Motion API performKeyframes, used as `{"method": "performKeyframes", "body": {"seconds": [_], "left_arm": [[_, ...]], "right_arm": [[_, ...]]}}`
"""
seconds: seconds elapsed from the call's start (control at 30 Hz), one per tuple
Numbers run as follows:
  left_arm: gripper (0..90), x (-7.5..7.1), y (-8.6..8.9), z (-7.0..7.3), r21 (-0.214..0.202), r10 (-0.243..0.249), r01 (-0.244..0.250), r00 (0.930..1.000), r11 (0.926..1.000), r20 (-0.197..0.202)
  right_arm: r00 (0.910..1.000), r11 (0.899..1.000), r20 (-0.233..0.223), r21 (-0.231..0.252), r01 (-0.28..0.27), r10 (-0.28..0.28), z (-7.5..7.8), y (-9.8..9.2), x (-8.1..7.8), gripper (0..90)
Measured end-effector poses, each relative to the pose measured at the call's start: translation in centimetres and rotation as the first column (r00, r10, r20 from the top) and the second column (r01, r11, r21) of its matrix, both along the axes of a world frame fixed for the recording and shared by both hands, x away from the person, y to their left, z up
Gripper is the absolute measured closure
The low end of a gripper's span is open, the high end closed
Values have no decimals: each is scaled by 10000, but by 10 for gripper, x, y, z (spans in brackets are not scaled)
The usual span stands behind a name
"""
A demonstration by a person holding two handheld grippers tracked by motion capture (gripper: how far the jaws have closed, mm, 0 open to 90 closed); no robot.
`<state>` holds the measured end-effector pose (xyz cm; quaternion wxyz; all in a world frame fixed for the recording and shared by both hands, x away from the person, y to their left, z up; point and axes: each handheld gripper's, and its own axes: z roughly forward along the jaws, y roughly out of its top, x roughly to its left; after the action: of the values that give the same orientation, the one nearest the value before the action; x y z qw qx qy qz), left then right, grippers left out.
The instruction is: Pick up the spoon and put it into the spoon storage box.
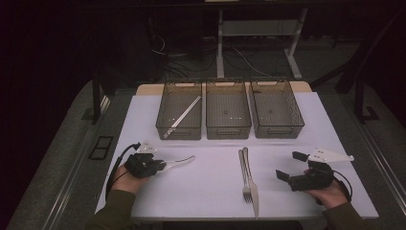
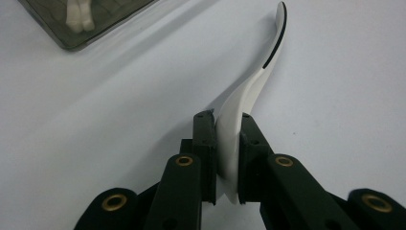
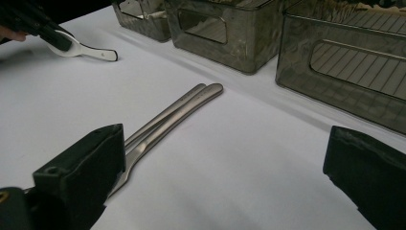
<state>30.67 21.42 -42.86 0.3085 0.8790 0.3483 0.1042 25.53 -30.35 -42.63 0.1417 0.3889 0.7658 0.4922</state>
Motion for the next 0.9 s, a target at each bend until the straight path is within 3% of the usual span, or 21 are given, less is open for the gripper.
{"method": "performKeyframes", "body": {"seconds": [0.3, 0.9], "left_arm": [[801, -3, -3, 8, -327, 76, -67, 9996, 9994, 287], [802, -7, -9, 28, -1120, -395, 494, 9953, 9925, 886]], "right_arm": [[9999, 9999, 14, -56, -100, 100, 0, 2, 0, 8], [9995, 9995, -177, -184, -261, 258, -4, 4, 1, 8]]}}
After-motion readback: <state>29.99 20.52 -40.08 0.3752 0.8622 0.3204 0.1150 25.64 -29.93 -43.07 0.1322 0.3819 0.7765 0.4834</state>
